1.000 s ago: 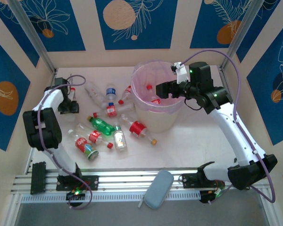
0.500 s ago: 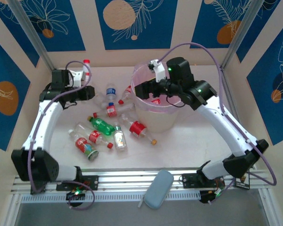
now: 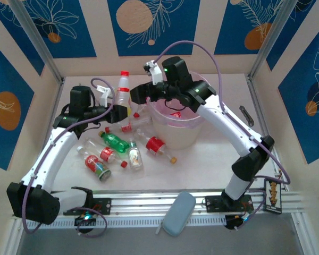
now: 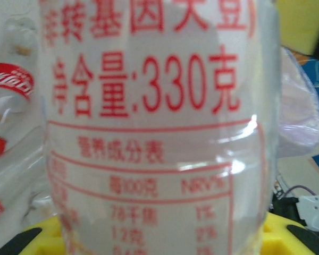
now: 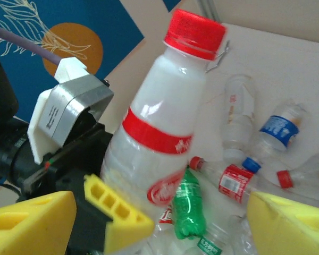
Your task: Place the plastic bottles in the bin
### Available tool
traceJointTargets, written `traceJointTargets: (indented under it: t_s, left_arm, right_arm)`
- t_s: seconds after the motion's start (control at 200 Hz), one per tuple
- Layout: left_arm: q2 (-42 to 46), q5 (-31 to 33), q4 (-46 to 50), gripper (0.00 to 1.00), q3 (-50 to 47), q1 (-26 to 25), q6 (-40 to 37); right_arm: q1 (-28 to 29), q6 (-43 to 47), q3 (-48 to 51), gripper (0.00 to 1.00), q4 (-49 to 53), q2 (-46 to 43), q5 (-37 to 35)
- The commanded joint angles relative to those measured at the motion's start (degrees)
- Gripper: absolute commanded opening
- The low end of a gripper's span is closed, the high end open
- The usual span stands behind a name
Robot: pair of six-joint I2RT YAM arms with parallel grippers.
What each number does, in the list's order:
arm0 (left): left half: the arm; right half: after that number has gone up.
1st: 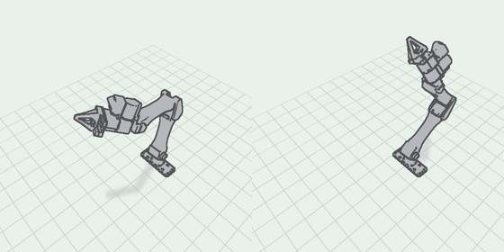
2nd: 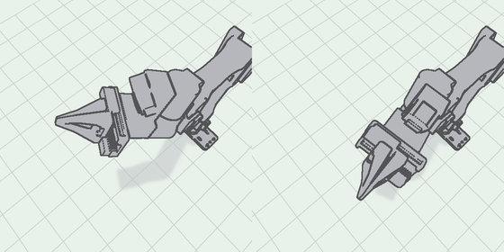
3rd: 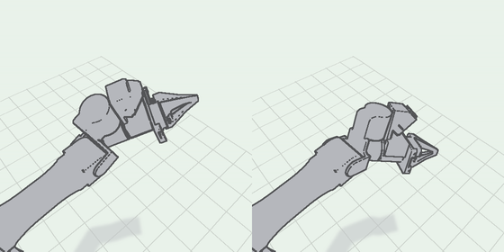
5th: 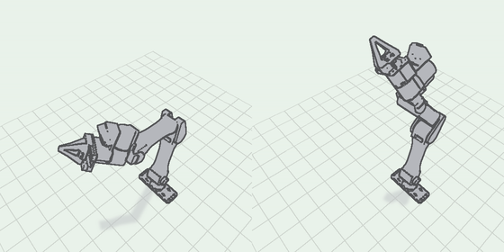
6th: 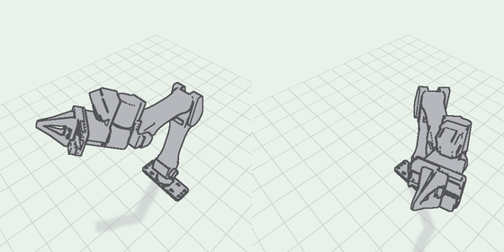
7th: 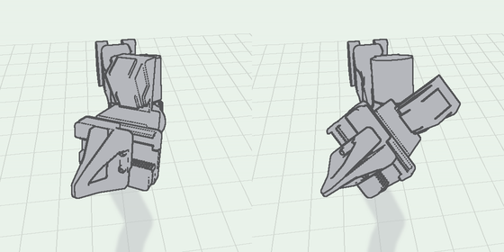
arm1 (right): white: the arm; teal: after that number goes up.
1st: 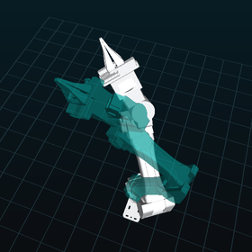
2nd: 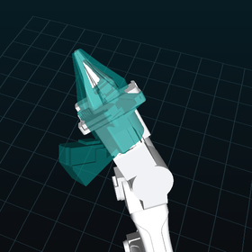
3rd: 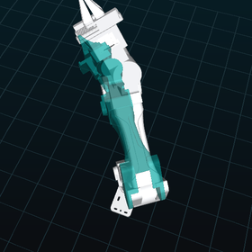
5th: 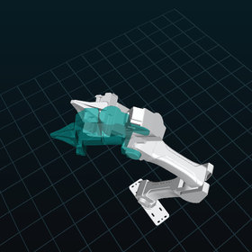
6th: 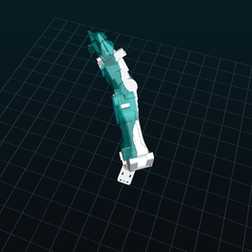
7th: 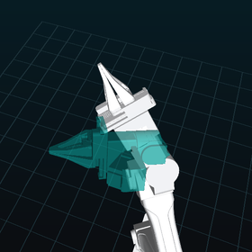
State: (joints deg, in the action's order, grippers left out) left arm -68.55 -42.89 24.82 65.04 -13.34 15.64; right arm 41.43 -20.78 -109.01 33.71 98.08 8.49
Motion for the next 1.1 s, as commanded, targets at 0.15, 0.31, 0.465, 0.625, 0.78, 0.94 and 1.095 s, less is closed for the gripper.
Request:
traceJointTargets:
  t_s: [0.15, 0.31, 0.465, 0.625, 0.78, 0.94, 1.095]
  left_arm:
    - [0.8, -5.8, -4.5, 0.33, 1.2, -2.5, 0.3]
    - [1.3, -5.8, -5.3, 0.33, 0.7, -2.7, 0.1]
    - [1.2, -4.4, -5.1, 0.37, 0.4, -2.7, 0.3]
    - [1.0, -3.5, -5.9, 0.53, 0.7, -2.7, 0.8]
    - [2.2, -1.7, -5.1, 1.00, 1.0, -2.7, 0.4]
    - [4.6, 0.5, -0.8, 1.00, 0.9, -2.5, -0.9]
    - [7.6, 4.5, 7.0, 1.00, 0.8, -2.2, -3.4]
  right_arm:
    - [0.7, -3.2, -7.1, 0.80, -1.5, 7.1, 5.9]
    - [0.1, -4.9, -9.3, 0.70, -1.7, 9.9, 8.8]
    - [0.0, -5.0, -9.2, 0.54, -1.8, 9.7, 9.0]
    - [-0.2, -4.6, -9.0, 0.46, -1.6, 9.1, 8.8]
    - [-1.0, -4.0, -9.3, 0.46, -1.7, 8.4, 8.0]
    - [-2.8, -2.9, -11.0, 0.46, -1.6, 6.8, 6.3]
    - [-4.8, -0.4, -14.1, 0.46, 1.8, 4.2, 3.7]
